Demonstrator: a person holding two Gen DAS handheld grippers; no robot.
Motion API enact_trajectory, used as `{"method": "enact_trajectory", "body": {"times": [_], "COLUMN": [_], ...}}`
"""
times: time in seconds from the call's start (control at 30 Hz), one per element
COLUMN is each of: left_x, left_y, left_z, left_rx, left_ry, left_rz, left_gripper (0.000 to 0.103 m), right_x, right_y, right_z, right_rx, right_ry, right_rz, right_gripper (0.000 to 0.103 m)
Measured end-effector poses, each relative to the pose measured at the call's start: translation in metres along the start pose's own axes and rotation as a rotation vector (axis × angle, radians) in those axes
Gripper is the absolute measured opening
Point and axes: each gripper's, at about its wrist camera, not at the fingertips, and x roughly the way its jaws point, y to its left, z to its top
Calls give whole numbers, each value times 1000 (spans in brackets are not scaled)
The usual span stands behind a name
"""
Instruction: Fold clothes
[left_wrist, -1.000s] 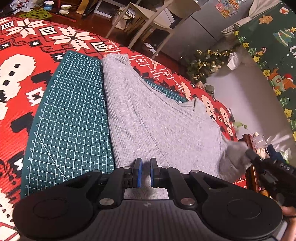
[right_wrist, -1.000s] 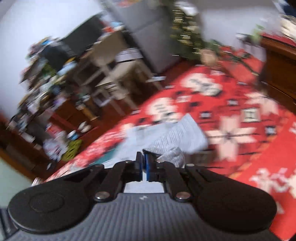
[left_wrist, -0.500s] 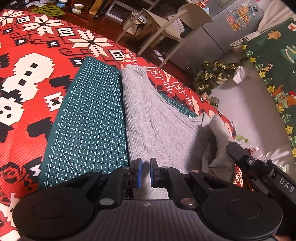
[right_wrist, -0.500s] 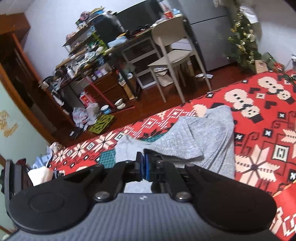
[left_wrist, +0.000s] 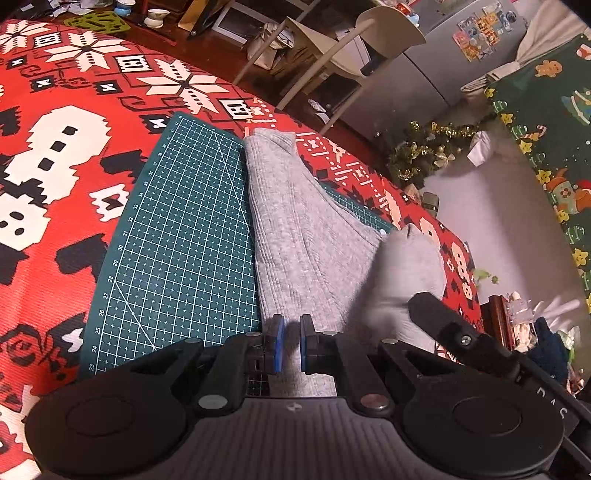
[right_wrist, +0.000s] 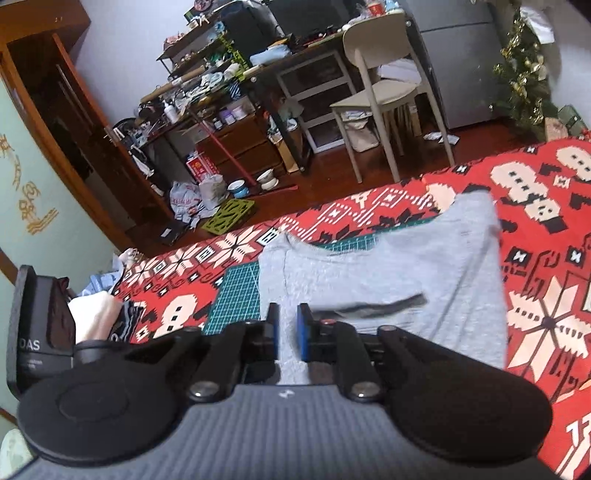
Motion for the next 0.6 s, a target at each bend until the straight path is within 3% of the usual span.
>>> {"method": "enact_trajectory", "body": {"times": [0.03, 0.23, 0.5, 0.6], "left_x": [0, -3, 0, 0], "left_y": [0, -4, -19, -20], "left_z": [0, -1, -9, -9], "left_rx": [3, 27, 102, 104], "left_ry": [-3, -17, -9, -13], "left_rz": [-2, -24, -62, -53], "left_gripper": [7, 7, 7, 7], "right_x": [-1, -22, -24, -15], "right_y": [-2, -12, -35, -14], "right_z": [0, 12, 2, -6], "right_rx": [11, 16, -37, -156], "right_ry": [0, -37, 127, 143], "right_rz": [8, 6, -93, -74], "right_gripper": [30, 30, 28, 28]}}
